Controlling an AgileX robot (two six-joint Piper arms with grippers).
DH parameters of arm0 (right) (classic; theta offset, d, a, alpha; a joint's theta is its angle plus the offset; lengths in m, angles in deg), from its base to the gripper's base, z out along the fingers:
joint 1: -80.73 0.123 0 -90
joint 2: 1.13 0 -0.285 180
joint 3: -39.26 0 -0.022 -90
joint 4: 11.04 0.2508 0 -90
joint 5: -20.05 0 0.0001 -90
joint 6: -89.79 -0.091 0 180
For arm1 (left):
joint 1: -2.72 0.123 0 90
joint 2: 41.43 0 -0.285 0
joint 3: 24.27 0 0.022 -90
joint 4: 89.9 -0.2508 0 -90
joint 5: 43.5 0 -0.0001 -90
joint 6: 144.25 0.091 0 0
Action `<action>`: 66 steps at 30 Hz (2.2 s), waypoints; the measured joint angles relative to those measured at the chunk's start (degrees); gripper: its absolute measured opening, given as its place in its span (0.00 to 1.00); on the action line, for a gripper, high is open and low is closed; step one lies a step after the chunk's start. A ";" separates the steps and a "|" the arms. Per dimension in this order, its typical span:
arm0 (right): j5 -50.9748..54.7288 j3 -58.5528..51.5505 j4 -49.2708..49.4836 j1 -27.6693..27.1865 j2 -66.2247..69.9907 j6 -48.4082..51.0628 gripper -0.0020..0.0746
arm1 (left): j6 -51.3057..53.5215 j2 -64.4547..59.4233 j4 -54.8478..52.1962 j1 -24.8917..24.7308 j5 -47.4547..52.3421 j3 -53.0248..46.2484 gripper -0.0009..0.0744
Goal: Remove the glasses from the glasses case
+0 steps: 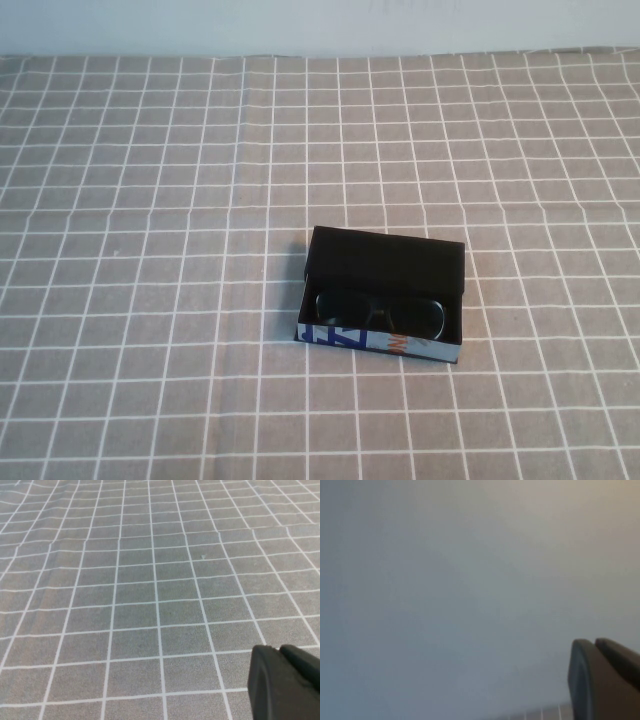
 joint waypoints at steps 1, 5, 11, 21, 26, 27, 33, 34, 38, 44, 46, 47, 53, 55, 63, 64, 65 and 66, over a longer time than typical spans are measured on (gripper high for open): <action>4.51 2.84 0.00 0.00 3.31 0.00 0.00 | 0.00 0.00 0.00 0.00 0.00 0.00 0.01; 20.84 12.23 0.00 0.00 17.25 3.61 0.00 | 0.00 0.00 0.00 0.00 0.00 0.00 0.01; 31.16 18.53 6.71 0.00 34.24 16.80 0.00 | 0.00 0.00 0.00 0.00 0.00 0.00 0.01; 49.83 30.00 22.68 0.67 57.08 46.26 0.00 | 0.00 0.00 0.00 0.00 0.00 0.00 0.01; 53.44 39.73 14.17 7.88 68.42 47.79 0.00 | 0.00 0.00 0.00 0.00 0.00 0.00 0.01; 53.44 41.12 12.16 9.50 69.89 47.80 0.00 | 0.00 0.00 0.00 0.00 0.00 0.00 0.01; 53.33 50.33 4.78 18.39 80.43 47.70 0.01 | 0.00 0.00 0.00 0.00 0.00 0.00 0.01; 53.33 51.74 4.38 19.35 82.34 47.70 0.03 | 0.00 0.00 0.00 0.00 0.00 0.00 0.01; 53.21 56.36 3.43 22.37 89.19 47.70 0.16 | 0.00 0.00 0.00 0.00 0.00 0.00 0.01; 53.12 59.80 2.27 24.69 96.00 47.81 0.34 | 0.00 0.00 0.00 0.00 0.00 0.00 0.01; 53.24 59.94 2.09 24.96 97.83 48.62 0.35 | 0.00 0.00 0.00 0.00 0.00 0.00 0.01; 53.39 59.94 1.87 25.07 98.68 48.92 0.35 | 0.00 0.00 0.00 0.00 0.00 0.00 0.01; 54.45 59.94 0.71 25.15 101.89 49.27 0.35 | 0.00 0.00 0.00 0.00 0.00 0.00 0.01; 54.54 59.94 0.48 25.15 102.19 49.36 0.35 | 0.00 0.00 0.00 0.00 0.00 0.00 0.01; 53.80 60.08 -0.71 25.15 102.46 49.36 0.35 | 0.00 0.00 0.00 0.00 0.00 0.00 0.01; 53.68 60.17 -0.71 25.15 102.57 49.36 0.35 | 0.00 0.00 0.00 0.00 0.00 0.00 0.01; 53.68 60.11 -0.71 25.15 102.66 49.50 0.35 | 0.00 0.00 0.00 0.00 0.00 0.00 0.01; 53.68 60.11 -0.54 25.15 102.89 49.50 0.35 | 0.00 0.00 0.00 0.00 0.00 0.00 0.01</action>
